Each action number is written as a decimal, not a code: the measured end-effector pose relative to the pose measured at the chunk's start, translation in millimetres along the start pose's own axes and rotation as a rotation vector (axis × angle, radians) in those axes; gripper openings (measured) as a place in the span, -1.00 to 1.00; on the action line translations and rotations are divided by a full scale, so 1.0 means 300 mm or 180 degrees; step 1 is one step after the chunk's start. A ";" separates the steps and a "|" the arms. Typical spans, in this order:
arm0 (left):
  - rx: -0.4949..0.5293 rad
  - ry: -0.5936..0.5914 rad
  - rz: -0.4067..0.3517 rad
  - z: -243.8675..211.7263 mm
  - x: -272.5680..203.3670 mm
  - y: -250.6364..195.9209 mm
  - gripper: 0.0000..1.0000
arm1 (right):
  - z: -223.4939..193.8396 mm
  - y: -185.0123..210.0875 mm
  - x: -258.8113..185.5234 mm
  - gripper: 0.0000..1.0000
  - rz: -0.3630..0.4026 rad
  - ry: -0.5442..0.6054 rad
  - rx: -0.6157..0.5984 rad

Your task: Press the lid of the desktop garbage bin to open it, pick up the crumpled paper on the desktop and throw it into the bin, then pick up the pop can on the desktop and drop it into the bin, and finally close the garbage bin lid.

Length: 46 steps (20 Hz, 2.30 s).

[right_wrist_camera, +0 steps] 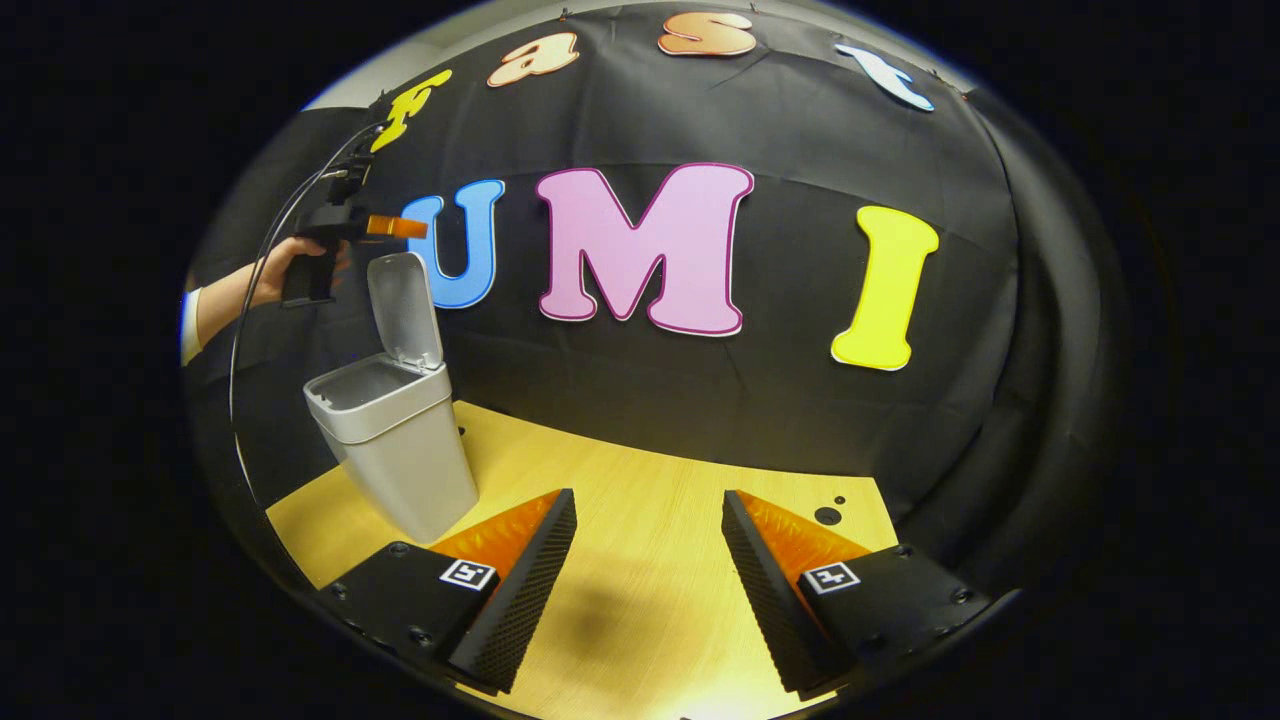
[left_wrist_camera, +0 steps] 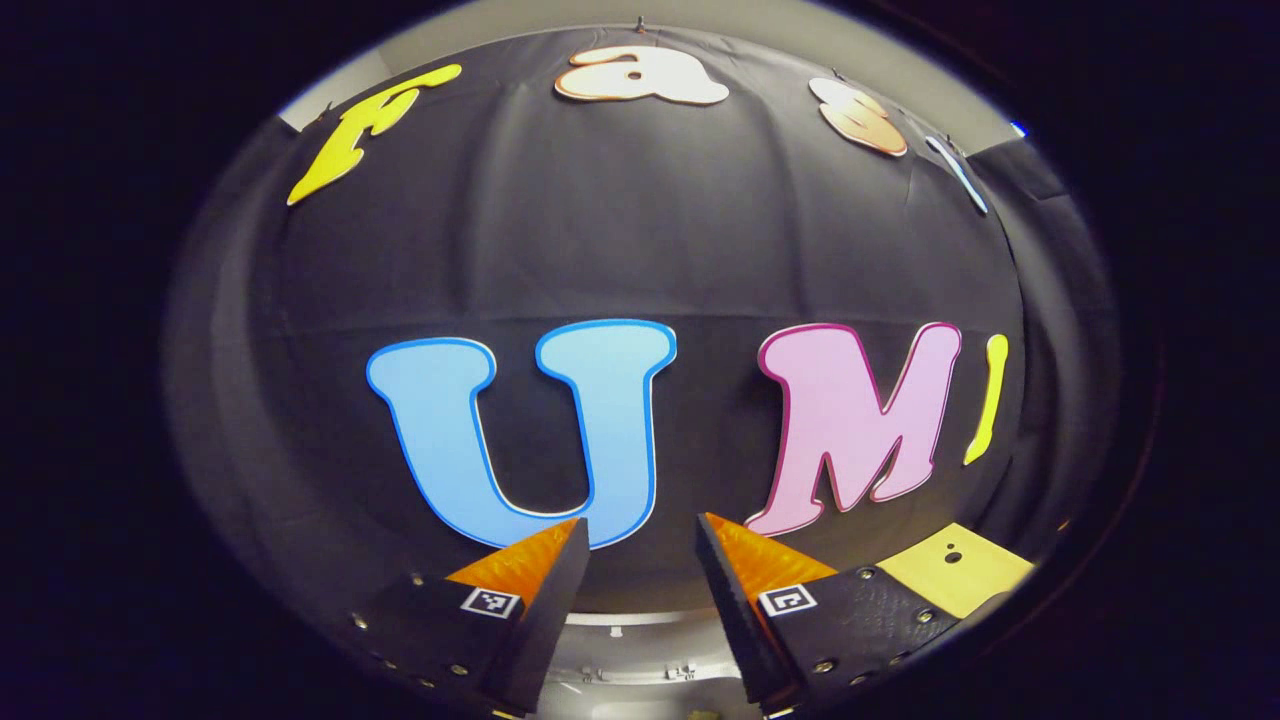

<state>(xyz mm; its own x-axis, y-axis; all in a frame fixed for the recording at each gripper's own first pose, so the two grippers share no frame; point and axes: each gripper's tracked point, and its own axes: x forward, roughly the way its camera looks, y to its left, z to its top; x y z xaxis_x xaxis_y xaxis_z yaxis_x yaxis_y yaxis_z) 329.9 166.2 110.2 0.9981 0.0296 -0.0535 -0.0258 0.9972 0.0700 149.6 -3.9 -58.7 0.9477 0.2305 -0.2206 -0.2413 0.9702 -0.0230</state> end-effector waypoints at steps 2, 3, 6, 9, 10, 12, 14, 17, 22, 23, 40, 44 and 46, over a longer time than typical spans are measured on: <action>-0.0111 0.0144 0.0049 -0.051 -0.002 0.020 0.51 | 0.000 0.001 -0.002 0.90 -0.0011 -0.0005 0.0023; -0.0152 0.0120 0.0039 -0.046 -0.013 0.023 0.51 | -0.001 0.003 -0.004 0.90 -0.0012 -0.0001 0.0030; -0.0152 0.0231 0.0024 -0.077 -0.080 0.019 0.51 | -0.003 0.014 -0.002 0.90 0.0014 0.0008 0.0053; -0.0105 0.0301 -0.0001 -0.117 -0.172 -0.004 0.52 | 0.007 0.054 0.006 0.90 0.0056 0.0013 0.0052; -0.0148 0.0302 0.0020 -0.133 -0.202 0.002 0.52 | 0.006 0.060 0.011 0.90 0.0070 0.0022 0.0050; -0.0222 0.0336 0.0021 -0.183 -0.265 -0.004 0.53 | 0.005 0.071 0.010 0.90 0.0100 0.0029 0.0042; -0.0193 0.0413 -0.0010 -0.256 -0.319 -0.013 0.52 | 0.008 0.084 0.009 0.90 0.0118 0.0041 0.0020; -0.0235 0.0682 -0.0048 -0.399 -0.389 -0.024 0.53 | -0.001 0.108 0.004 0.89 0.0149 0.0068 -0.0005; -0.0422 0.1055 -0.0036 -0.587 -0.458 -0.038 0.53 | -0.015 0.116 -0.002 0.90 0.0157 0.0112 -0.0047; -0.0399 0.1073 -0.0022 -0.601 -0.468 -0.039 0.53 | -0.017 0.114 -0.005 0.90 0.0152 0.0119 -0.0047; -0.0079 0.1368 -0.0062 -0.734 -0.483 -0.089 0.60 | -0.061 0.167 0.013 0.90 0.0240 0.0204 -0.0071; -0.0218 0.1186 -0.0062 -0.695 -0.485 -0.080 0.60 | -0.059 0.161 0.003 0.89 0.0244 0.0196 -0.0066; -0.0152 0.1207 -0.0057 -0.694 -0.489 -0.079 0.57 | -0.052 0.150 -0.001 0.90 0.0233 0.0187 -0.0067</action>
<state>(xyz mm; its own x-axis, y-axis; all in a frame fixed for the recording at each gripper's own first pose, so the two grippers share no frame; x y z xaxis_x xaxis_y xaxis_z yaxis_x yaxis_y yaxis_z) 172.4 152.3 -91.1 0.9072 0.0265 -0.4198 -0.0201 0.9996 0.0196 135.2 38.4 -74.9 0.9137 0.2953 -0.2791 -0.3143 0.9490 -0.0251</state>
